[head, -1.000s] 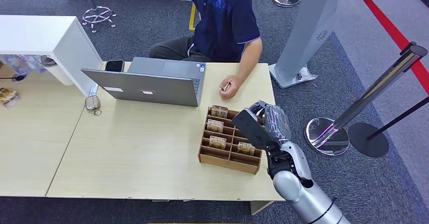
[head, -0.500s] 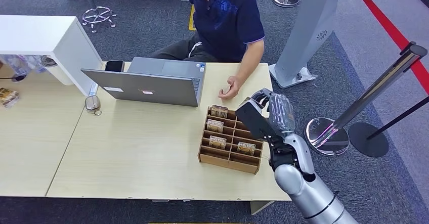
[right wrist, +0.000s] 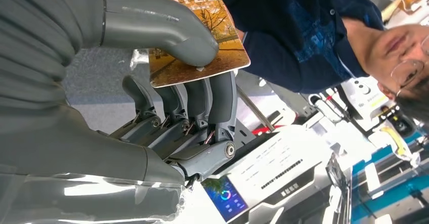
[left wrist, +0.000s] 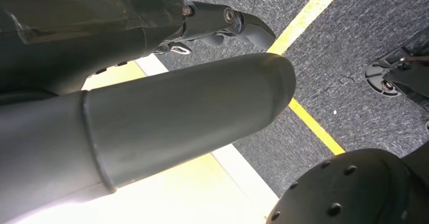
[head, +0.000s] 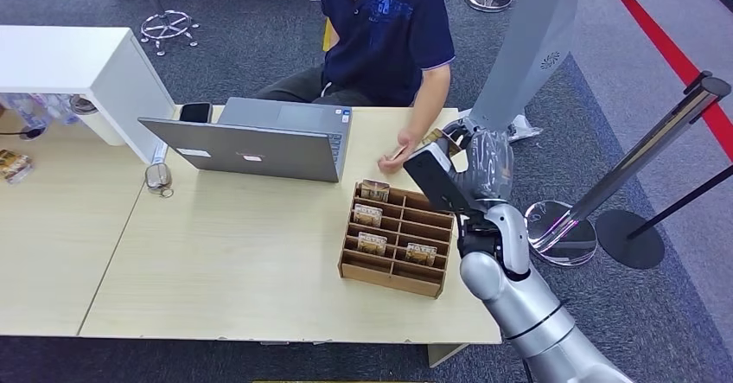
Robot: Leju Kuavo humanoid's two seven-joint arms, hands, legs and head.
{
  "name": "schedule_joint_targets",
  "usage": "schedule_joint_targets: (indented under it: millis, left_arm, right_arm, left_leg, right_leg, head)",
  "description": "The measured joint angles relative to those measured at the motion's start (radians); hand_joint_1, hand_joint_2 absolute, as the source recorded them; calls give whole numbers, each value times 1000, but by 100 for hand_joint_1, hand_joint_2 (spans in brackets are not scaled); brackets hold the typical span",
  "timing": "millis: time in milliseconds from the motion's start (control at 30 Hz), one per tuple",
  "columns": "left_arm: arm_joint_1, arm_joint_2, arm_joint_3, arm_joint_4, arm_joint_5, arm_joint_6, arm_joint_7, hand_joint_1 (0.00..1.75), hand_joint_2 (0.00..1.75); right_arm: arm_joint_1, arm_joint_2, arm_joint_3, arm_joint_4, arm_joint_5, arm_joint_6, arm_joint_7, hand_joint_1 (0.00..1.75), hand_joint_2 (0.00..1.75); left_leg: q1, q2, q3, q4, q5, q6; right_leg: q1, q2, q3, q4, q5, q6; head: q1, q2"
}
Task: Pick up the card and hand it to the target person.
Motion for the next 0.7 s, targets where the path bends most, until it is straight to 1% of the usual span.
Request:
schedule_joint_targets:
  millis: [67,200,400,700]
  left_arm:
    - [-4,-4,0,0,-3,-1,1,0,0]
    - [-10,-11,0,0,-8,-1,4,0,0]
    - [-15,-18,0,0,-11,-2,9,0,0]
    - [-18,-25,0,0,-14,-3,9,0,0]
  right_arm:
    - [-12,14,-5,41,-11,-18,-19,148,175]
    - [-21,38,-13,117,-33,-35,-49,147,175]
    - [-36,65,-22,209,-45,-44,-67,144,175]
    - [-43,89,-30,303,-59,-65,-88,142,175]
  left_leg:
    - [0,0,0,0,0,0]
    - [0,0,0,0,0,0]
    - [0,0,0,0,0,0]
    - [0,0,0,0,0,0]
  right_leg:
    - [0,0,0,0,0,0]
    - [0,0,0,0,0,0]
    - [0,0,0,0,0,0]
    - [0,0,0,0,0,0]
  head:
    - [0,0]
    - [0,0]
    - [0,0]
    - [0,0]
